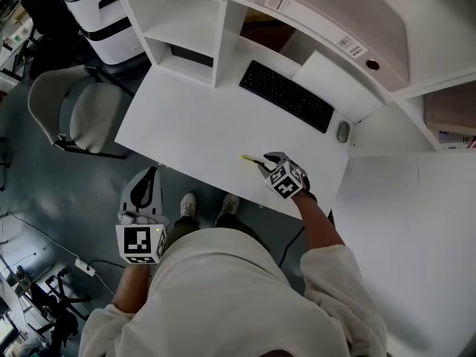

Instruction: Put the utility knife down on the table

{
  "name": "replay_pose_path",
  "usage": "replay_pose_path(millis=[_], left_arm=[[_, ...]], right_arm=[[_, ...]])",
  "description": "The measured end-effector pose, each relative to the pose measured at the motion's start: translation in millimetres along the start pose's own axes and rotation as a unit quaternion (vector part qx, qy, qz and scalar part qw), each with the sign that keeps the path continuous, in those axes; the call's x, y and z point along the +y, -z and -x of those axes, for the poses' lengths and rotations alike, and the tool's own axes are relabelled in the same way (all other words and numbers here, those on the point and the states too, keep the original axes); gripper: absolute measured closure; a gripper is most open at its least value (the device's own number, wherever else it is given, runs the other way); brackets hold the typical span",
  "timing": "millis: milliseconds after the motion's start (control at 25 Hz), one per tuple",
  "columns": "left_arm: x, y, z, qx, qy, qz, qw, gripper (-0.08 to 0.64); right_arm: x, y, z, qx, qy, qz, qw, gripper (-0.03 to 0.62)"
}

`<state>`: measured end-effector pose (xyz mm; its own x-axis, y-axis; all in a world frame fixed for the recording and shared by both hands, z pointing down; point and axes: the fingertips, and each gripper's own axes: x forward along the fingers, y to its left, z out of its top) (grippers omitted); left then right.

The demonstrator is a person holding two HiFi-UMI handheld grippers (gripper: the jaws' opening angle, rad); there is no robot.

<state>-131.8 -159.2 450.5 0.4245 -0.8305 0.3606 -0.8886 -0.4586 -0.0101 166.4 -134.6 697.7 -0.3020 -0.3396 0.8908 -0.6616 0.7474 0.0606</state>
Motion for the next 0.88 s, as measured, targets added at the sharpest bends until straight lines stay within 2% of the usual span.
replay_pose_path(millis=[280, 520, 680, 880], left_arm=[[-10, -8, -8, -0.009, 0.024, -0.007, 0.9996, 0.551], [-17, -15, -14, -0.017, 0.043, -0.011, 0.9989, 0.551], [-23, -18, -19, -0.021, 0.057, -0.016, 0.998, 0.551], [-34, -23, -23, -0.028, 0.077, -0.021, 0.9964, 0.551]], right_arm=[[-5, -11, 38, -0.046, 0.035, -0.035, 0.998, 0.472], [-8, -20, 78, -0.094, 0.072, -0.076, 0.99, 0.474], [-9, -27, 110, -0.135, 0.107, -0.106, 0.979, 0.477], [-7, -36, 153, -0.182, 0.151, -0.144, 0.961, 0.485]])
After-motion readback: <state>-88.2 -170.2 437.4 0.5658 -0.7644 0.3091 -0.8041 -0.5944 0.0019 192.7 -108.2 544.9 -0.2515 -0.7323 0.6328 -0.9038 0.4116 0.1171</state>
